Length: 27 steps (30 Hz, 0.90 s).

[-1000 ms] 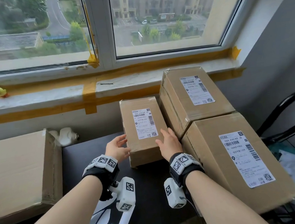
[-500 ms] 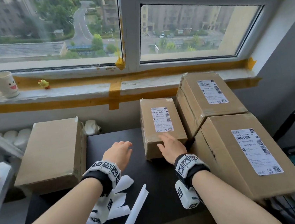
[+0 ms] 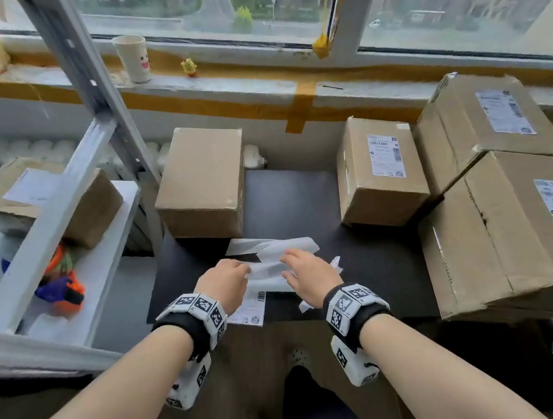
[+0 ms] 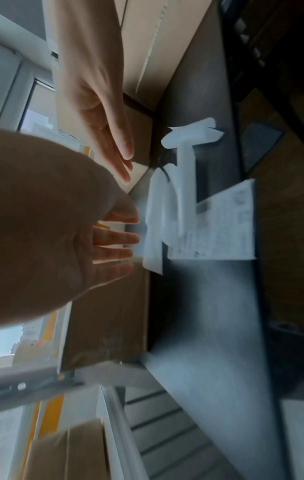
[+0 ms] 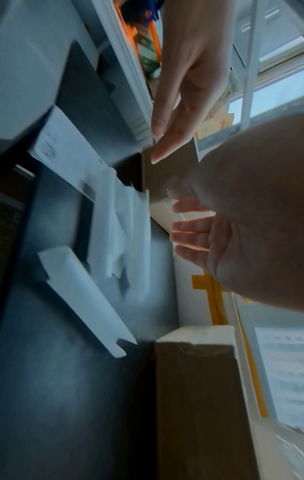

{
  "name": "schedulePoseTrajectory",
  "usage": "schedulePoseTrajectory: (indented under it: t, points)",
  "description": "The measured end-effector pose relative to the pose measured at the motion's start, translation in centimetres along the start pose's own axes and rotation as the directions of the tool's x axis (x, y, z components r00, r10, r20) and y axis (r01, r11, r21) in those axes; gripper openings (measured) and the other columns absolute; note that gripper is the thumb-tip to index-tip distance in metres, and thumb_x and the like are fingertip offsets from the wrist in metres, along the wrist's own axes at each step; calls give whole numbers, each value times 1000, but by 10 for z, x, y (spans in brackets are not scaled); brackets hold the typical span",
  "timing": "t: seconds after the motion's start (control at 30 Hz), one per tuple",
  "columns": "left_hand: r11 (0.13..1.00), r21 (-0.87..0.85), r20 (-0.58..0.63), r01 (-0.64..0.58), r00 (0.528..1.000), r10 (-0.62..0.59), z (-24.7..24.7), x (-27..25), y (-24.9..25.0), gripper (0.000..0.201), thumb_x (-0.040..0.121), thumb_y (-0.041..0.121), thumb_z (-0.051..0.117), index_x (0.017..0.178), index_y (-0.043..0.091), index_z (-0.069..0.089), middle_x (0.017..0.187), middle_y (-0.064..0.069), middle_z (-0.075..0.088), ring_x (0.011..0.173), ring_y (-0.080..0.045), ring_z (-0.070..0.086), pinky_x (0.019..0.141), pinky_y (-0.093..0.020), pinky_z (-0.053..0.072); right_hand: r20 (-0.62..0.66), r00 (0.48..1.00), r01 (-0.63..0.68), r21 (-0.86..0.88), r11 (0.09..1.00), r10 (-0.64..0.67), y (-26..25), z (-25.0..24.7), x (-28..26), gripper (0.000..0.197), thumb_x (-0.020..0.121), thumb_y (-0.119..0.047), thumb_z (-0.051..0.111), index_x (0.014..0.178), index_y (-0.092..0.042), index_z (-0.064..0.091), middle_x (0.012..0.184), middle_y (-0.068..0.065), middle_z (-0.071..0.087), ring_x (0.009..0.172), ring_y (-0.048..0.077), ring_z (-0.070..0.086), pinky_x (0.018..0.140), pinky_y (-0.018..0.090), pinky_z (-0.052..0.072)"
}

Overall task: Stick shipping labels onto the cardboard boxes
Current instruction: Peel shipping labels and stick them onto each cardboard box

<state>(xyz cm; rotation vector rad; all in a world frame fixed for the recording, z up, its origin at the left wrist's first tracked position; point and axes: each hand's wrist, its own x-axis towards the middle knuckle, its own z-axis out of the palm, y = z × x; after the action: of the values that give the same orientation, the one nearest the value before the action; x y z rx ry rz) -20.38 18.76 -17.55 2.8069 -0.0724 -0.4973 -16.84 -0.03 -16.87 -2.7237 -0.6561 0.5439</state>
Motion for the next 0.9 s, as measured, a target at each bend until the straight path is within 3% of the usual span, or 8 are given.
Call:
schedulePoseTrajectory:
  t: [0.17,0.33,0.47,0.53,0.6,0.7,0.8,0.9]
  points:
    - [998,-45,32,41,999,-39,38,-29,-37,34,96,31,41,126,23,52,134,4,50,120,-22,51,95,-38,46,79,997,23,49,999,-27,-30,45,-7,39,99,-26,40,135,-14,45,145,2,39,132,22,39,105,35,34]
    - [999,-35,115,-6,993,10,70,-44,-51,48,98,28,39,145,21,32,155,3,27,143,-18,24,113,-35,29,157,986,50,24,998,-53,-37,84,-11,47,95,-28,50,139,-15,40,151,2,32,139,18,30,109,35,34]
    - [998,-52,98,-46,994,51,87,-45,-54,52,98,23,40,147,17,24,158,0,18,146,-20,15,117,-34,23,127,989,79,10,997,-79,-32,105,-9,55,87,-11,60,138,-10,39,156,8,23,142,22,27,108,38,39]
    - [997,-57,89,-51,994,56,94,-44,-53,54,96,21,43,147,17,24,158,0,16,146,-21,14,117,-34,21,75,993,97,-6,995,-97,-29,113,-6,54,79,-2,64,131,-6,47,153,14,30,136,28,39,100,39,47]
    - [997,-51,72,-49,996,53,99,-42,-53,55,95,19,45,147,18,25,158,1,16,147,-21,13,118,-34,20,-5,994,113,-19,993,-113,-27,121,-1,51,67,3,72,116,-3,58,140,20,48,119,32,56,82,39,57]
    - [996,-83,12,-31,999,32,104,-37,-50,52,93,19,49,143,17,34,156,0,22,146,-21,17,117,-35,21,-108,987,121,-20,992,-122,-23,126,2,41,62,1,77,101,-5,66,122,17,63,106,29,65,67,36,59]
    - [994,-107,-36,-6,999,2,104,-35,-46,43,88,16,57,130,12,50,150,-4,36,141,-24,29,112,-38,33,-145,982,130,39,991,-124,-23,123,1,18,79,-4,65,97,-3,66,117,14,66,105,30,64,67,42,60]
    - [989,-140,-179,-48,984,22,97,-29,-41,28,69,5,77,95,7,69,116,-11,66,113,-32,59,79,-45,56,-130,983,146,101,984,-132,-23,111,-1,16,90,-12,54,97,-4,66,102,13,69,93,32,65,68,45,57]
